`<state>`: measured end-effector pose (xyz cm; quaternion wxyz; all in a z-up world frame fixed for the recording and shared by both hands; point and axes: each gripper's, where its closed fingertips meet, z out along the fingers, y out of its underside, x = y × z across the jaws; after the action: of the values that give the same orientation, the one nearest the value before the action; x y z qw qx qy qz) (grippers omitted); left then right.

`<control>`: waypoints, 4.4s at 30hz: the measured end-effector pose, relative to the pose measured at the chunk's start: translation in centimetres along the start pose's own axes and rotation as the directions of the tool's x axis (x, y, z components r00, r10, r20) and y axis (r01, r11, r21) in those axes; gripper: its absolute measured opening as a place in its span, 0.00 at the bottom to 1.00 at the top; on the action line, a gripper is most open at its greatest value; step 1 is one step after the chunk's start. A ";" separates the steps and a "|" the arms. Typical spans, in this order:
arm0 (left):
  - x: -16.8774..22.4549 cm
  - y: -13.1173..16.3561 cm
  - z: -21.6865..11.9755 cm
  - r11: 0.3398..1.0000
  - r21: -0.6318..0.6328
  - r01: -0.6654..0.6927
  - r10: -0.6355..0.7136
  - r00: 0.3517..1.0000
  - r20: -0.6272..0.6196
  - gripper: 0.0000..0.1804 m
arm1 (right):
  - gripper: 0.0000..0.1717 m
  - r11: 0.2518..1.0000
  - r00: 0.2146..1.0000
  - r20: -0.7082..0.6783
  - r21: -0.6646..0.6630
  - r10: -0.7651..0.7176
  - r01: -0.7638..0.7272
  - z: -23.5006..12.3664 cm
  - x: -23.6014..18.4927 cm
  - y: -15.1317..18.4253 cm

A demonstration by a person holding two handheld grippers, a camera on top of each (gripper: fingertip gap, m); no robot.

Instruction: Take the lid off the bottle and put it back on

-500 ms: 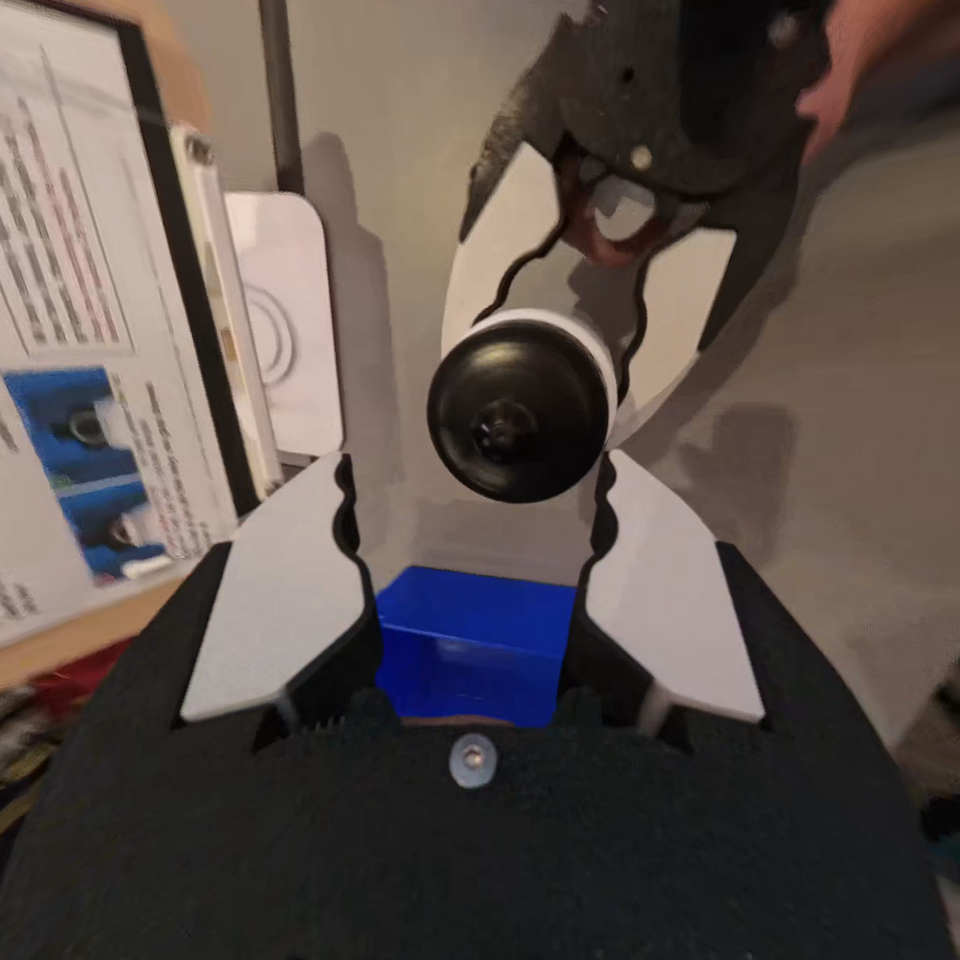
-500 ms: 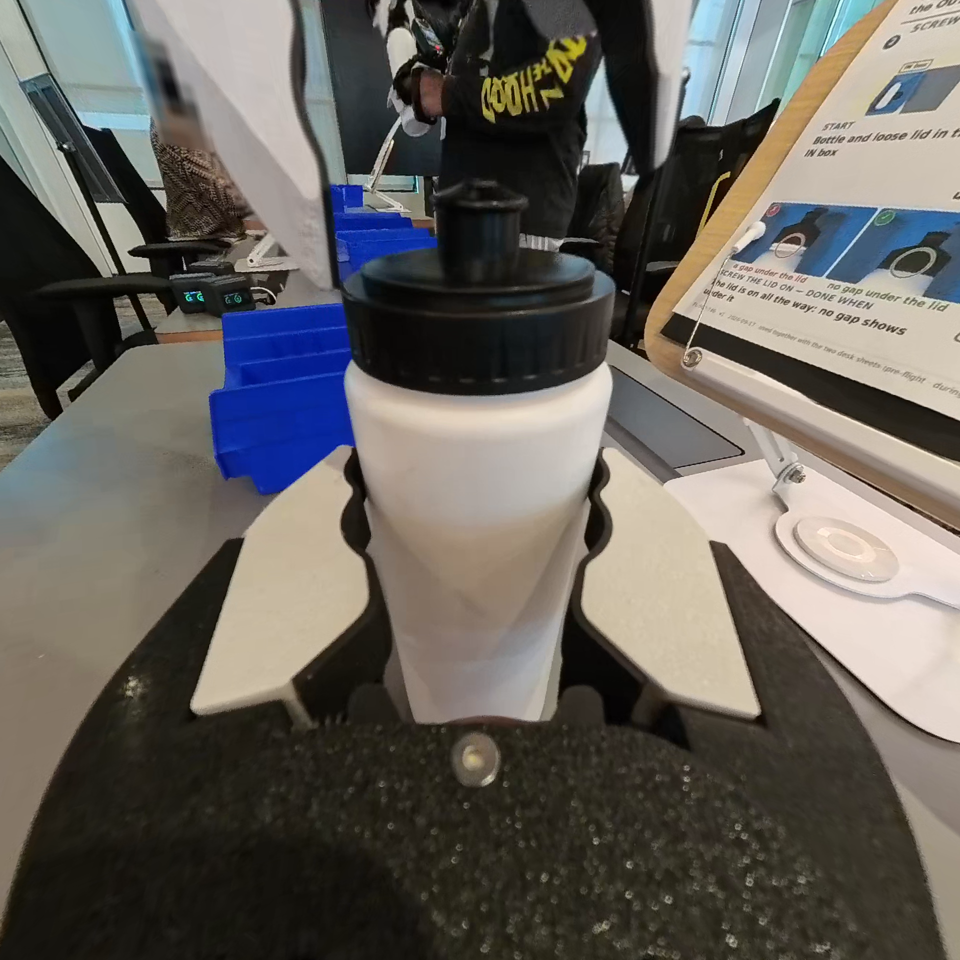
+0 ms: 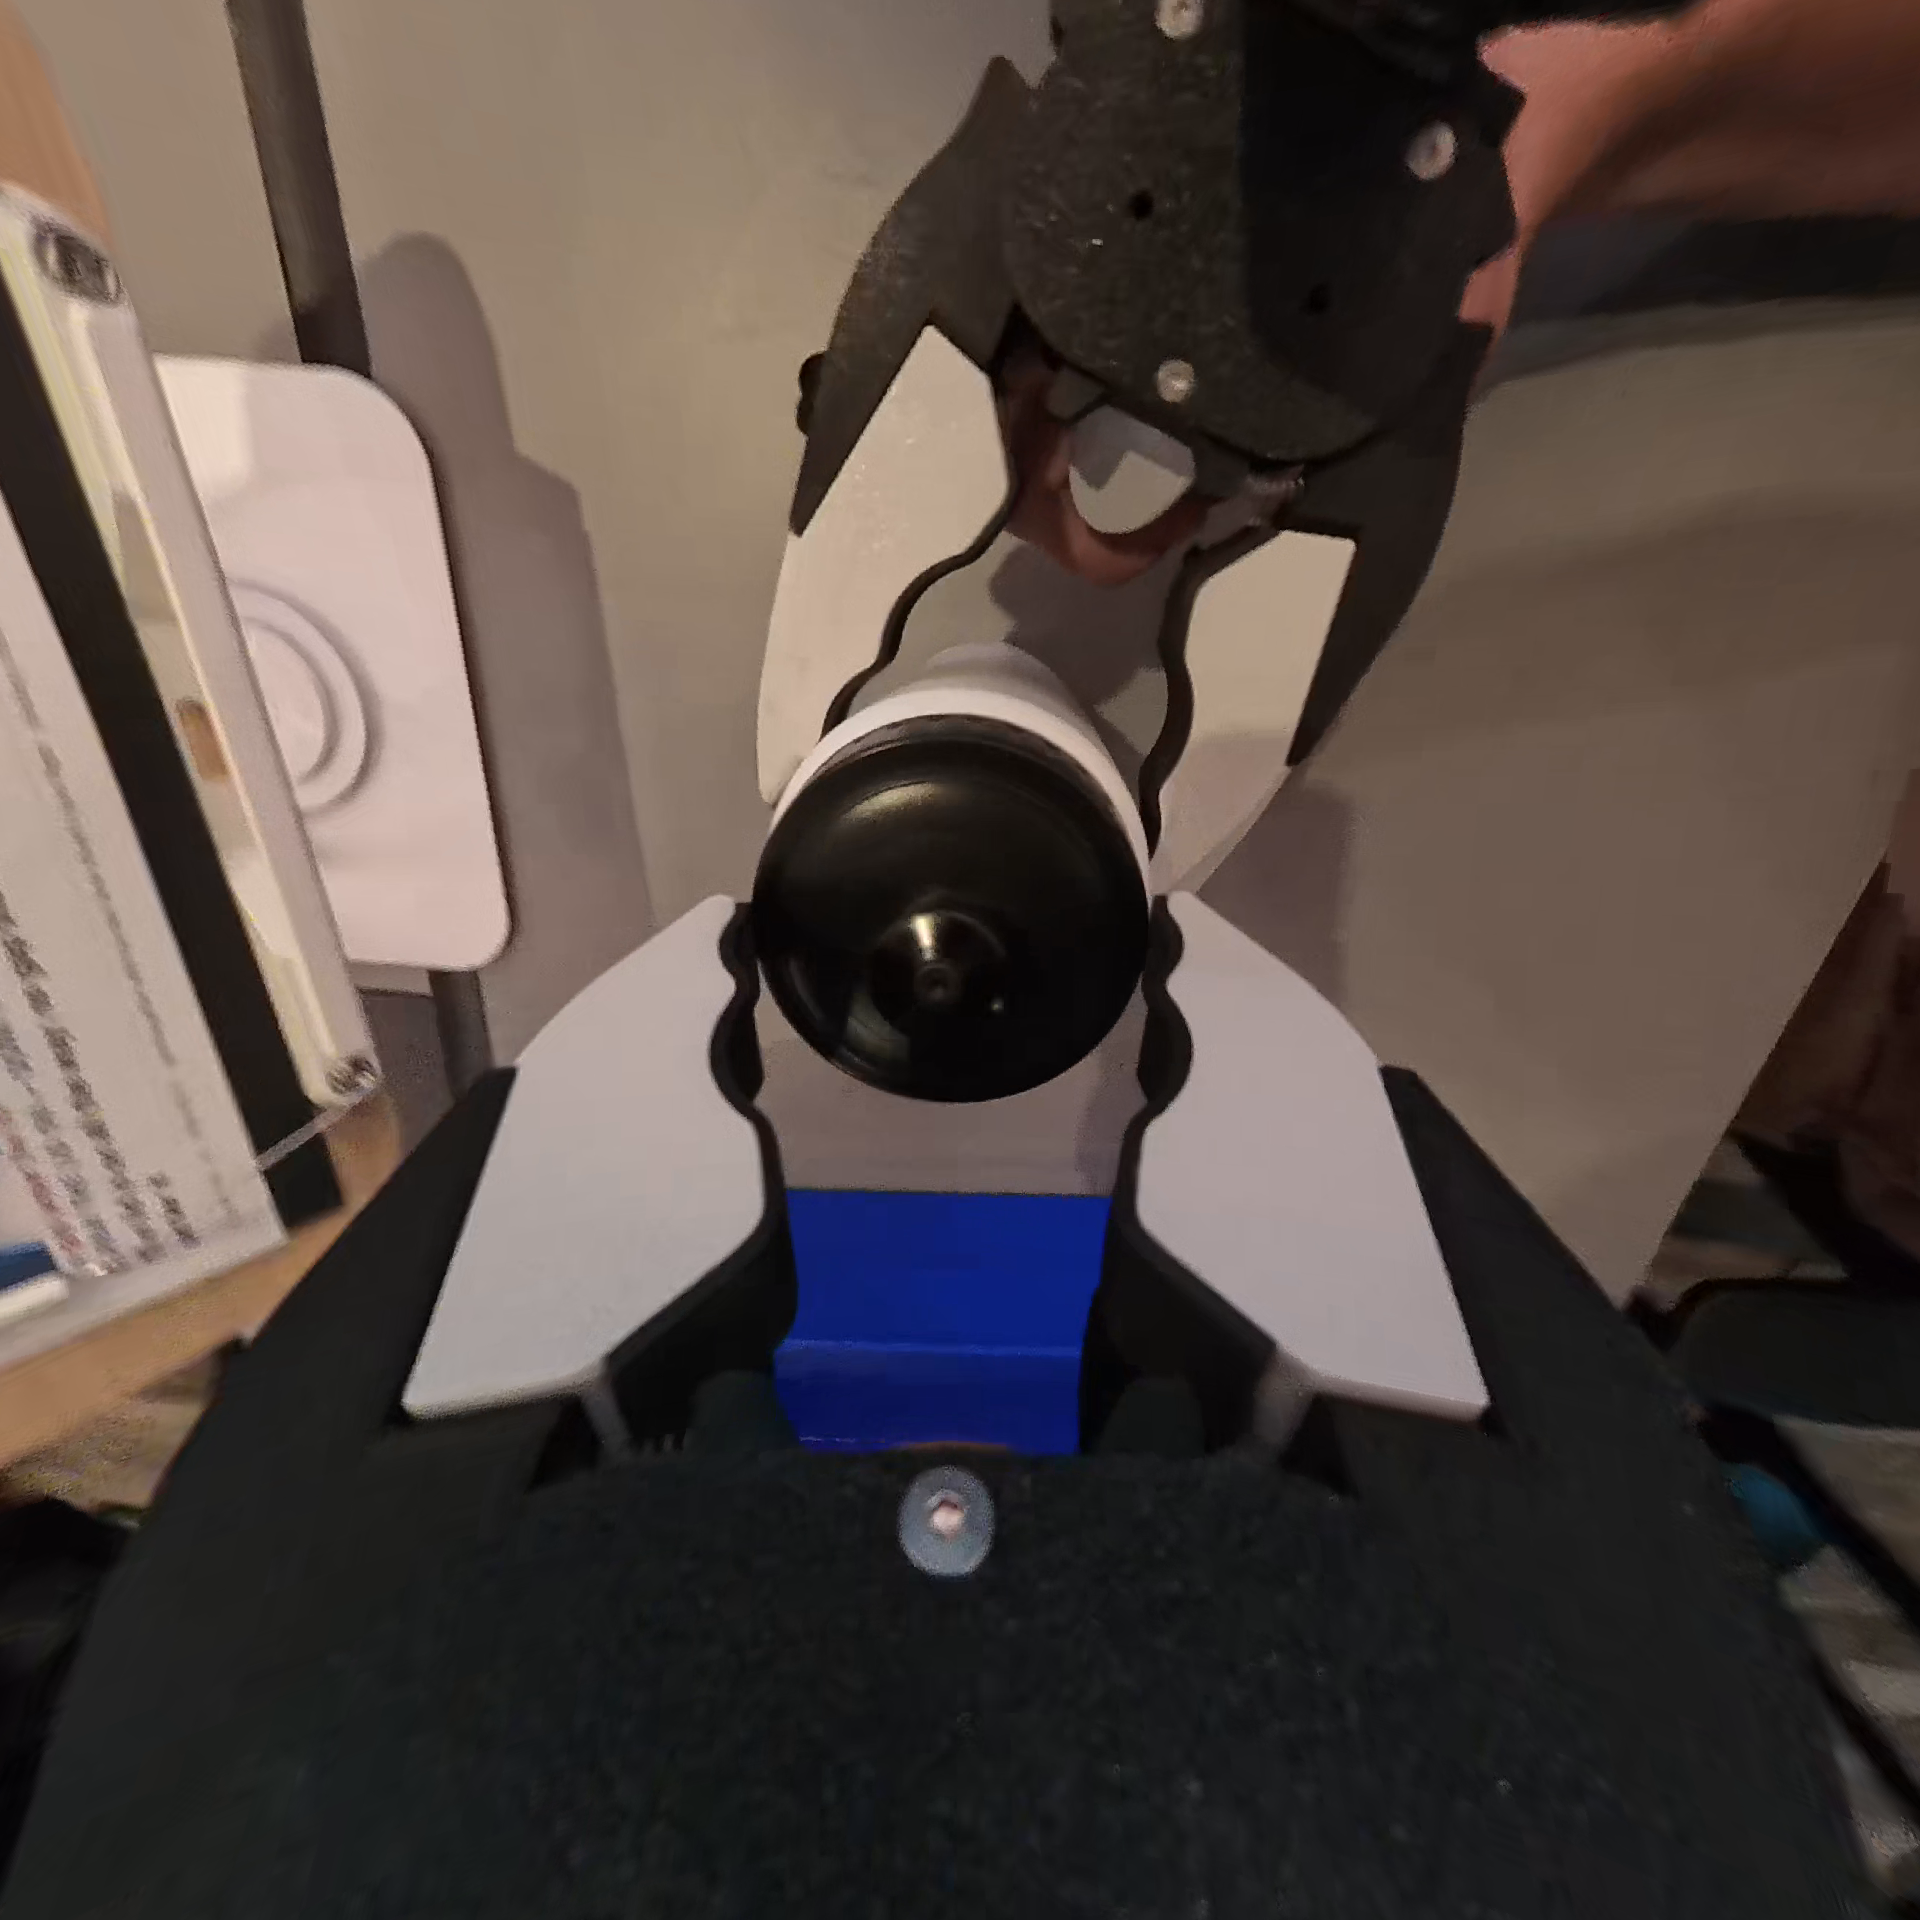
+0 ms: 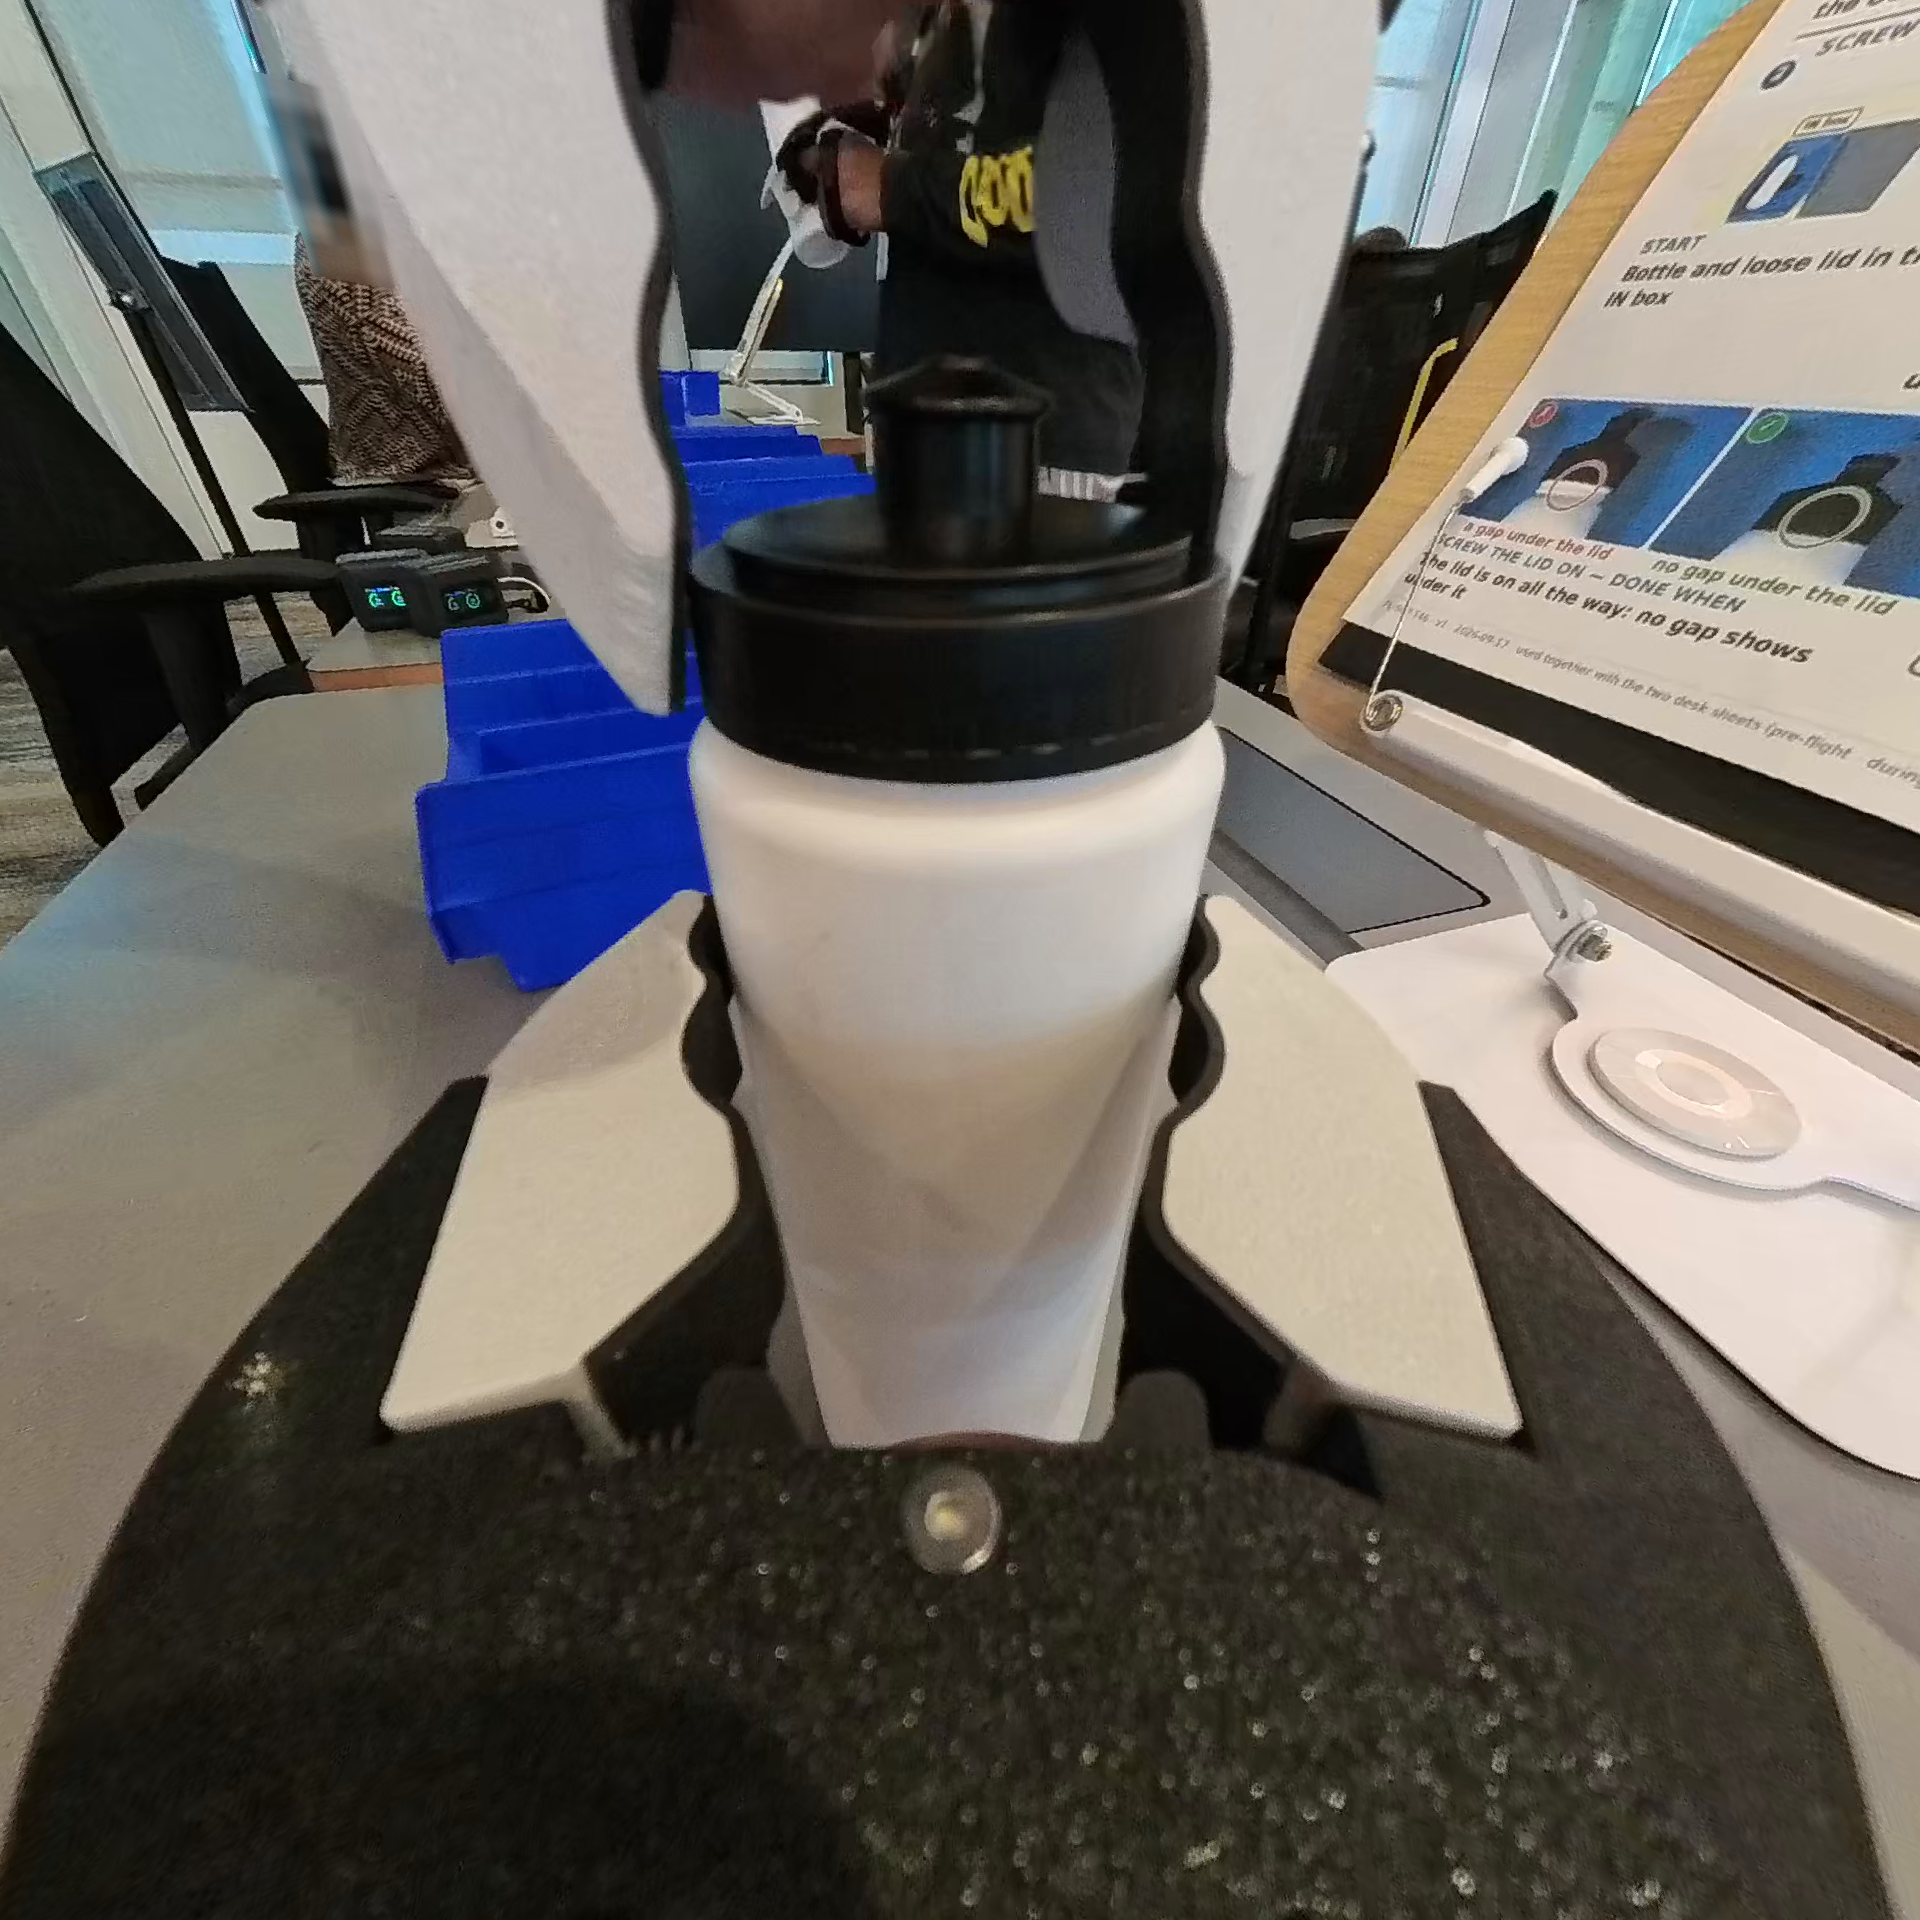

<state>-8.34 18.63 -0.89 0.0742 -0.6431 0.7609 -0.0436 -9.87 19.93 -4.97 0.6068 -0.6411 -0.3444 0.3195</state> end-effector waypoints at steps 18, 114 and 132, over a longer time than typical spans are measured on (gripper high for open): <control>-1.1 0.2 -2.2 0.992 -0.032 -0.119 0.123 0.971 0.204 0.51 | 0.48 1.000 1.000 0.000 -0.003 0.001 -0.001 0.1 -0.1 0.0; 1.3 1.9 -2.3 0.999 0.027 0.017 -0.020 0.994 0.104 0.53 | 0.48 1.000 1.000 0.006 -0.013 0.007 -0.007 0.6 -0.5 0.4; 0.1 0.9 -1.1 0.992 -0.014 0.128 -0.128 0.992 0.022 0.37 | 0.48 1.000 0.999 0.012 -0.001 0.031 -0.031 0.7 -0.5 0.5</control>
<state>-9.37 18.69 0.06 0.0743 -0.6916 0.7176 -0.0359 -10.72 19.88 -5.49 0.5993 -0.6448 -0.3382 0.3325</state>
